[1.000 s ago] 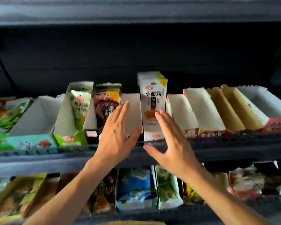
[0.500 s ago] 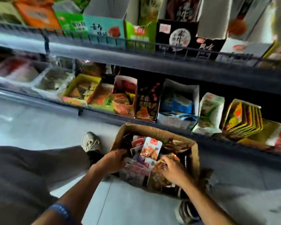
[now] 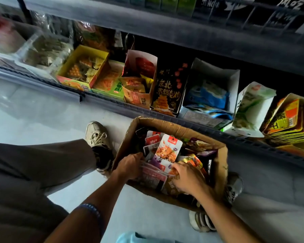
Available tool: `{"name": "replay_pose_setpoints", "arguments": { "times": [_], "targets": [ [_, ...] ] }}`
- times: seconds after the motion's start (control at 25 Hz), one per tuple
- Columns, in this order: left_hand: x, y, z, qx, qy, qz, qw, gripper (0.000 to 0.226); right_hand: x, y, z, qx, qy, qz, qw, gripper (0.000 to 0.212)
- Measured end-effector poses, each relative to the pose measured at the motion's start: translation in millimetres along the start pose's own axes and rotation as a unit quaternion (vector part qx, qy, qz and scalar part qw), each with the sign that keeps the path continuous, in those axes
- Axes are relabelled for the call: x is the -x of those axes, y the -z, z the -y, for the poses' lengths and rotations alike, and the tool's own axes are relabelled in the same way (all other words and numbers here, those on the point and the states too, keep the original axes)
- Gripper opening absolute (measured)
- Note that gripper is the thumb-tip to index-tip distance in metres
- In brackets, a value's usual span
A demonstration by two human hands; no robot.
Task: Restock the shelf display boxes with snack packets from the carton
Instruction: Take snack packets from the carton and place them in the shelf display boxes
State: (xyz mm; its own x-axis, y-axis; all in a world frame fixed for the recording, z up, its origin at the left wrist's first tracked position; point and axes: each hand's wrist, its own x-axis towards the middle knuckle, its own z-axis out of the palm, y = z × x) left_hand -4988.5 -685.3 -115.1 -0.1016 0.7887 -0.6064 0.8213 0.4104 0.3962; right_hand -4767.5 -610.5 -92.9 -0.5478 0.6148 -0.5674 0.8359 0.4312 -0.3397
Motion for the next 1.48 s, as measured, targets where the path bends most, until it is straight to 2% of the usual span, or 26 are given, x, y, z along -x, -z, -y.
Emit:
{"name": "replay_pose_setpoints", "arguments": {
  "times": [0.16,0.28,0.36,0.52,0.6,0.68,0.76,0.8,0.84,0.92,0.96,1.0,1.04,1.08,1.12,1.16,1.24,1.36,1.48],
  "targets": [
    [-18.7,-3.3,7.7,0.056,-0.027,0.054,0.997,0.035,-8.7,-13.6,4.3,-0.037,0.031,-0.053,0.997,0.03],
    [-26.3,0.5,12.4,0.051,-0.044,0.092,0.994,0.026,-9.7,-28.4,10.1,-0.032,0.069,-0.041,0.996,0.035],
    [-30.8,4.7,14.4,0.07,-0.055,0.091,0.992,0.018,-11.9,-32.7,7.8,-0.05,0.068,-0.042,0.996,0.041],
    [-28.1,32.0,-4.8,0.163,-0.092,0.054,0.981,0.023,-13.9,-21.5,9.0,-0.179,0.02,-0.049,0.982,0.038],
    [-26.8,55.0,-22.4,0.199,-0.112,0.046,0.972,0.023,-17.6,-2.7,14.2,-0.249,-0.018,-0.051,0.967,0.038],
    [-22.3,76.8,-39.0,0.251,-0.111,0.033,0.961,0.014,-21.9,20.7,14.8,-0.313,-0.053,-0.025,0.948,0.049],
    [-15.2,91.4,-53.0,0.301,-0.089,0.032,0.949,0.025,-23.9,42.7,10.6,-0.423,-0.027,0.011,0.906,0.073],
    [-10.8,95.9,-58.7,0.323,-0.076,0.035,0.943,0.032,-22.7,50.8,7.1,-0.473,-0.014,0.033,0.88,0.079],
    [-4.5,100.1,-64.8,0.346,-0.069,0.034,0.935,0.036,-18.5,58.7,5.8,-0.509,0.0,0.06,0.858,0.077],
    [5.0,105.3,-75.6,0.424,-0.068,0.031,0.903,0.037,-10.6,72.1,-0.1,-0.557,0.018,0.077,0.827,0.065],
    [7.4,108.3,-78.6,0.489,-0.063,0.024,0.87,0.036,-6.7,77.7,-3.3,-0.588,0.015,0.068,0.806,0.063],
    [10.1,112.6,-81.5,0.567,-0.051,0.018,0.822,0.032,-1.5,83.1,-5.8,-0.628,0.005,0.053,0.776,0.062],
    [12.8,115.4,-83.0,0.632,-0.037,0.018,0.774,0.027,3.5,87.2,-8.5,-0.677,-0.005,0.035,0.735,0.059],
    [15.6,117.4,-83.1,0.667,-0.033,0.031,0.743,0.022,9.2,91.0,-8.9,-0.721,-0.015,0.014,0.692,0.053],
    [18.6,117.6,-83.3,0.659,-0.039,0.052,0.749,0.021,13.1,92.0,-8.7,-0.748,-0.022,-0.009,0.663,0.049],
    [24.4,115.5,-87.0,0.626,-0.049,0.077,0.775,0.022,18.0,93.0,-6.7,-0.757,-0.029,-0.029,0.652,0.048],
    [34.0,105.1,-96.0,0.566,-0.065,0.106,0.815,0.034,21.8,91.4,-4.3,-0.754,-0.05,-0.063,0.652,0.052],
    [31.4,92.9,-100.3,0.574,-0.063,0.032,0.816,0.037,22.0,91.4,-0.1,-0.738,-0.069,-0.078,0.667,0.047],
    [29.6,90.9,-100.8,0.588,-0.052,-0.029,0.807,0.04,23.0,92.7,5.1,-0.741,-0.044,-0.037,0.669,0.053]
  ]
}}
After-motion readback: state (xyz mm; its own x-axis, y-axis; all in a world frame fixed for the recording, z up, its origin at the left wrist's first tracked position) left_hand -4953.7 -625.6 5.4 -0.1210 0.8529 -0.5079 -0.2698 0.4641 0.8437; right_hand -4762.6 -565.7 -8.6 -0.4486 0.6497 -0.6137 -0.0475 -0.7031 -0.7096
